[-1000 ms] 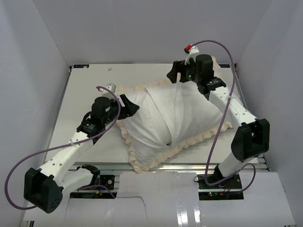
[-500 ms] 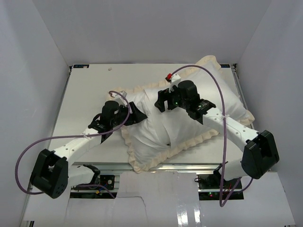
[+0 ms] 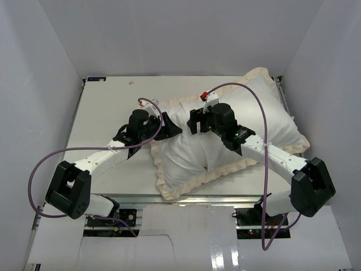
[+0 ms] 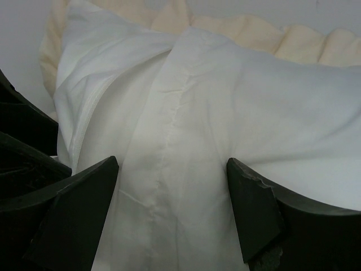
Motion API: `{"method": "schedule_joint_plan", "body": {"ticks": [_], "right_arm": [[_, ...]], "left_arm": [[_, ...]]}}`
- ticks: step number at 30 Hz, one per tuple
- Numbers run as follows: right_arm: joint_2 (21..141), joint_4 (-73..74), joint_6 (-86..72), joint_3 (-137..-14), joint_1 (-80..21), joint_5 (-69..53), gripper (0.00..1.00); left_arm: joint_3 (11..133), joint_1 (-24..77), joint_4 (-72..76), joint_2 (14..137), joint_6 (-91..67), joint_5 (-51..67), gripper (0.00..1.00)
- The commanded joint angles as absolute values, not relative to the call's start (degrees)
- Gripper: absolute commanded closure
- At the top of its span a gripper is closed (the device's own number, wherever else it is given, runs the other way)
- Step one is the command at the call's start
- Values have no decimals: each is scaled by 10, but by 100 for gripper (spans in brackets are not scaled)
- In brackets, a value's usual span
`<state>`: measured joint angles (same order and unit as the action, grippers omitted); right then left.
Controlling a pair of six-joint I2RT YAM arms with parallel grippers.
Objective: Remove the pillowcase from the pillow
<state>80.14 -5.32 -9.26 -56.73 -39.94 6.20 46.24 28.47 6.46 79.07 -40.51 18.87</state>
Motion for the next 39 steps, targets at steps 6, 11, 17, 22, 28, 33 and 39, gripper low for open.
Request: {"method": "schedule_joint_plan", "body": {"ticks": [6,11,17,22,28,33,39], "right_arm": [[741,-8,-112,-583,-414,112,16],[705,32,-122,-576,-417,120,16],[675,59,-127,-538,-432,120,16],[678,56,-125,-497,-449,140,14],[700,19,-123,-477,-450,134,13],[715,12,-127,-469,-450,176,13],[721,-18,-142,-445,-449,231,13]], "left_arm": [[526,310,-25,706,-366,113,21],[515,362,-73,666,-338,36,21],[505,402,-84,684,-340,29,20],[531,439,-83,730,-337,11,20],[509,447,-77,756,-342,-21,28],[478,449,-70,714,-340,-31,61],[408,451,-69,638,-331,-8,100]]}}
